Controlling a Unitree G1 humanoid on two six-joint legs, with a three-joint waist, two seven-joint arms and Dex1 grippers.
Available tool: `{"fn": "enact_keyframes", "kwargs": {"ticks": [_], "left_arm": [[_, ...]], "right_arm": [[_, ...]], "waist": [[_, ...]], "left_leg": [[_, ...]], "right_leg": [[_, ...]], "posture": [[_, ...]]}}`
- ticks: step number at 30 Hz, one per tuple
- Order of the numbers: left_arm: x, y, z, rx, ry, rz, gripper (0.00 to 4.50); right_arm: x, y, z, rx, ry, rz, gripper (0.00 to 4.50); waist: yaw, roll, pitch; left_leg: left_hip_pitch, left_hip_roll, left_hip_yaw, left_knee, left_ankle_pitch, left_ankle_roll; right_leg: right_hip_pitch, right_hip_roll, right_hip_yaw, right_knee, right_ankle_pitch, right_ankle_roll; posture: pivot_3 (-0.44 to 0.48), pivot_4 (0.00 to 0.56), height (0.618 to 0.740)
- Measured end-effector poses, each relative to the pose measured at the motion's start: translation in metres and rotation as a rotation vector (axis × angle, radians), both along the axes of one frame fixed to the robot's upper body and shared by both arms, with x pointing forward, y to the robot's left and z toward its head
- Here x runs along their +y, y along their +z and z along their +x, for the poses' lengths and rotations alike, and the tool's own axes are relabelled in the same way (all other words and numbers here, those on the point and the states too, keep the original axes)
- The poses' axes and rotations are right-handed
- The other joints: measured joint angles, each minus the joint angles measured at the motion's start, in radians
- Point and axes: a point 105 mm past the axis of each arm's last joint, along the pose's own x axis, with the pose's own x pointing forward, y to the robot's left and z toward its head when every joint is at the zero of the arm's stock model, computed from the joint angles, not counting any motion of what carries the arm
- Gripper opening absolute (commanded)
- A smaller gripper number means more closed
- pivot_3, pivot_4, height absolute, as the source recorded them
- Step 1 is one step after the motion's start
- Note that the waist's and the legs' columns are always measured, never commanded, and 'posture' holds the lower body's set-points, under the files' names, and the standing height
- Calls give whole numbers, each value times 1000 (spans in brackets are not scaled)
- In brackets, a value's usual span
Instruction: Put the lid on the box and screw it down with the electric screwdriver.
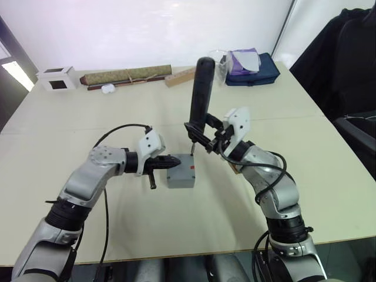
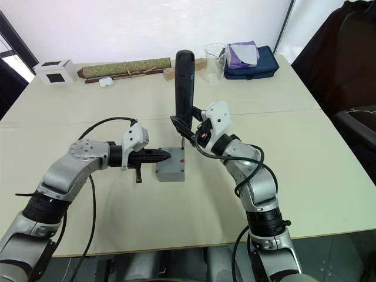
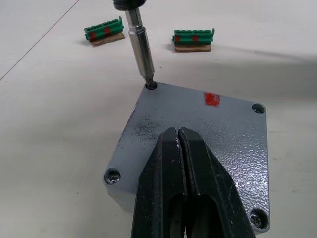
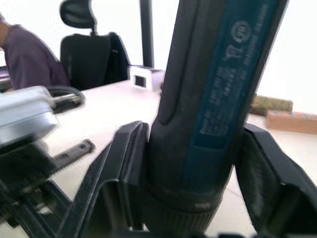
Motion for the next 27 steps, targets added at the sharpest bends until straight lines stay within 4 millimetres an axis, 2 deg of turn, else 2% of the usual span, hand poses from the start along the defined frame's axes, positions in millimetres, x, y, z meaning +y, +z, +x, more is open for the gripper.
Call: {"fn": "enact_keyframes", "kwargs": {"ticks": [7,11,19,27], "left_arm": [[0,-1,0,3,2,-3,0],[0,-3,0,5,5,1,0],[3,-11,-2,26,17,12,0],[3,-13,-2,34,21,15,0]], "right_arm": [[2,-1,-1,-20,8,-21,2152],[3,-7,-8,-27,24,-43,2152],[7,-22,-6,-12,0,-90,2152],[9,-27,-8,-24,5,-107,2152]], "waist": [[0,-1,-1],[0,-2,-4],[-2,-4,-8],[-1,-8,-16]], "left_leg": [[1,0,0,0,0,0],[3,0,0,0,0,0],[30,2,0,-5,-1,1],[31,2,0,-7,-1,1]], "right_leg": [[1,0,0,0,0,0],[3,0,0,0,0,0],[30,1,0,-7,-6,-4],[31,1,0,-7,-7,-5]], "posture": [[0,150,740],[0,150,740],[0,150,740],[0,150,740]]}}
